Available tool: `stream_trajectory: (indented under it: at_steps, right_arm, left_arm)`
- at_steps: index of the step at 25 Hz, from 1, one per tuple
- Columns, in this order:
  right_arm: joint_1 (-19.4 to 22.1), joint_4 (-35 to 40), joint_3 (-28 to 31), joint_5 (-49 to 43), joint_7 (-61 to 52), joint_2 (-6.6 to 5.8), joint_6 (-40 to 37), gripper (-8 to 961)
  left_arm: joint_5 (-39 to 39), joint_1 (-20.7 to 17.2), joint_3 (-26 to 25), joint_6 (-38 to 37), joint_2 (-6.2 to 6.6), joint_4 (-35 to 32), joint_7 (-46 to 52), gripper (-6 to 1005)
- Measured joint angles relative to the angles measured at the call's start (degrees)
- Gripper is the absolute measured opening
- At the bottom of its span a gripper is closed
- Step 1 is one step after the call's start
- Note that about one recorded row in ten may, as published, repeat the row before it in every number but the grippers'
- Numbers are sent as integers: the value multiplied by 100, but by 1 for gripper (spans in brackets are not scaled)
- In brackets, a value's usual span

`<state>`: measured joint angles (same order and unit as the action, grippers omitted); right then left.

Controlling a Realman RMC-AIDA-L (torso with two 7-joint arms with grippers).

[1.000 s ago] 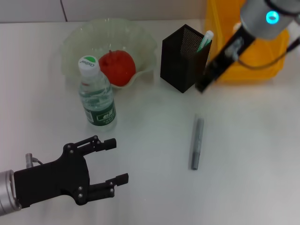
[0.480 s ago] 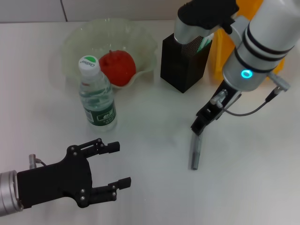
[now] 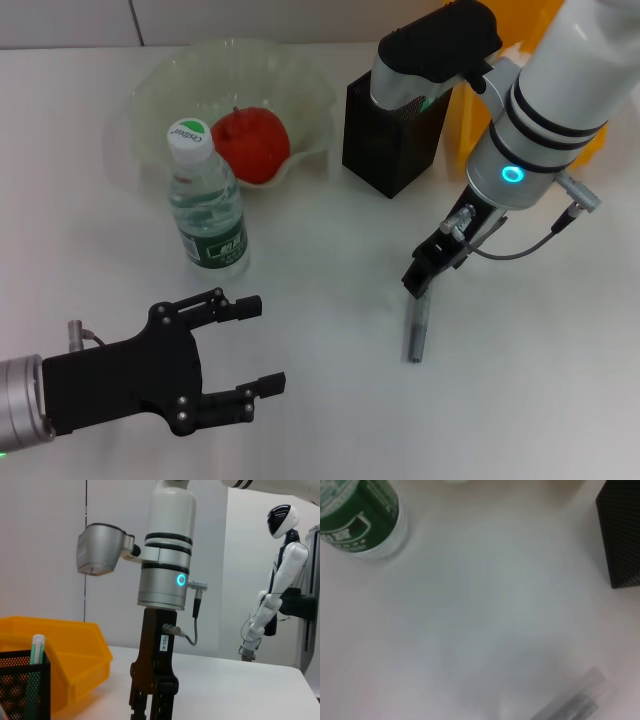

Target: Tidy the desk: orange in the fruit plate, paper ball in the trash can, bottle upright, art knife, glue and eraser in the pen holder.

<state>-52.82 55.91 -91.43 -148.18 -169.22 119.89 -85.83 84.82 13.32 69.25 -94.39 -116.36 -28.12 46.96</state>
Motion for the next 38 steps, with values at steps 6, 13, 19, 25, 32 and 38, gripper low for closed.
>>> stream_trajectory:
  at_steps: [6,13,19,25,32,38]
  right_arm:
    - [-63,-192,-96,0,-10,0,162,640]
    - [-190,-491,-266,51,-14,0,393,634]
    - [-229,-604,-350,64,-14,0,483,629]
    - [-278,-789,-366,77,-14,0,499,545]
    - [-285,-833,-368,79,39,-1,490,334]
    - [-281,-897,-376,79,69,-5,477,217]
  left_arm:
    - [117,35,-43,0,-9,0,-2,782]
    - [126,32,-40,-9,-10,18,-2,783]
    - [130,26,-32,-9,-9,20,-8,783]
    - [131,33,-24,-9,-9,33,-12,782]
    - [131,39,-9,-9,-9,24,-12,782]
    - [131,64,-13,-9,-9,1,-12,782]
